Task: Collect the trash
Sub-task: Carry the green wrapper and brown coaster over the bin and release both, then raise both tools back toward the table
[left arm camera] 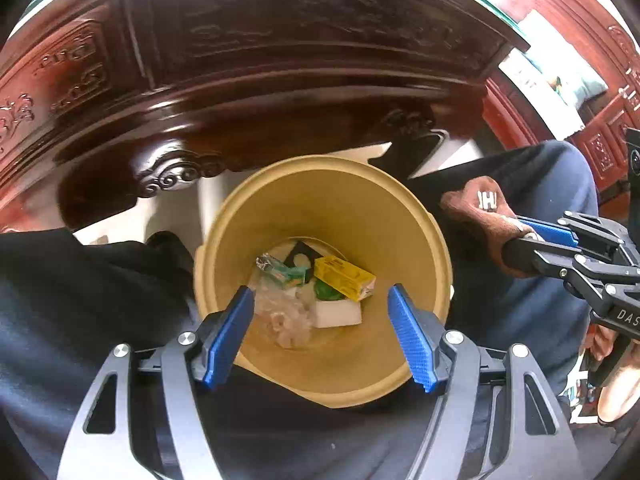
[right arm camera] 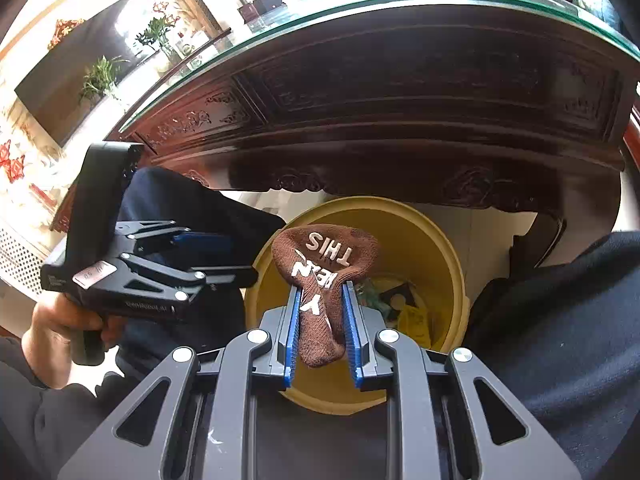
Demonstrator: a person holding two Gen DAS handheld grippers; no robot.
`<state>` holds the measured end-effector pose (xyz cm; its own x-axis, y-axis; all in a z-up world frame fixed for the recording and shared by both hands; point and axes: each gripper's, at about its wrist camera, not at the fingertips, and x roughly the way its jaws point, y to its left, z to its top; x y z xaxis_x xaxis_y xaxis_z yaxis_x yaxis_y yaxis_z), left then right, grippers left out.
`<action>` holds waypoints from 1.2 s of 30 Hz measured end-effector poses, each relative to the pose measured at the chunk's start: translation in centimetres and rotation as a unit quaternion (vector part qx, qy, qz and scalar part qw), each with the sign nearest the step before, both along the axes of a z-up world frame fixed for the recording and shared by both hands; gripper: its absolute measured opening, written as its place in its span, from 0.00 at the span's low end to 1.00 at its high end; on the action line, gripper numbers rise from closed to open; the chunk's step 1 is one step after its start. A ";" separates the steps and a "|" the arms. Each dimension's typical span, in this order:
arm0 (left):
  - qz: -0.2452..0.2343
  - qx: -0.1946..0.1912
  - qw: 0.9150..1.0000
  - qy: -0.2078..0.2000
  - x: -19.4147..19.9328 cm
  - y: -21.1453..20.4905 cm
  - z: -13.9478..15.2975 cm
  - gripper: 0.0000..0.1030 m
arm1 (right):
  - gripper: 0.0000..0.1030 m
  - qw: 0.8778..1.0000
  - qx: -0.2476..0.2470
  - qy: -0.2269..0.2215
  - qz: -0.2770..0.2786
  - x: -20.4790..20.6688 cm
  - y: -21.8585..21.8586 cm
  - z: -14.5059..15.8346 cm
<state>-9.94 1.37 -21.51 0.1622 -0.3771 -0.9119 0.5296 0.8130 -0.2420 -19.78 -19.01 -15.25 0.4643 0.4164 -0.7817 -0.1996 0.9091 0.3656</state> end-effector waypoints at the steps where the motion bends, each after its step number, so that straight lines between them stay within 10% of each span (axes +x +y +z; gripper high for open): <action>1: 0.004 0.000 1.000 -0.001 0.1 0.2 0.1 0.67 | 0.25 1.000 -0.005 -0.003 0.001 0.1 0.1 0.0; 5: 0.011 -0.001 1.000 -0.003 0.4 0.5 0.3 0.67 | 0.61 1.000 0.007 -0.008 -0.009 0.6 -0.2 0.2; 26: 0.022 -0.011 0.999 -0.035 1.3 0.6 2.5 0.67 | 0.68 1.000 0.012 -0.026 -0.004 1.6 -1.0 1.5; 36: 0.035 -0.039 0.983 -0.175 4.9 -0.1 12.6 0.76 | 0.91 0.981 -0.033 -0.190 -0.013 4.9 -1.7 10.7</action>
<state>-5.03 1.30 -8.87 0.4890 -0.4203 -0.7644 0.5355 0.8363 -0.1173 -14.91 -20.71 -4.60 0.7369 0.3547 -0.5754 -0.2873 0.9349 0.2084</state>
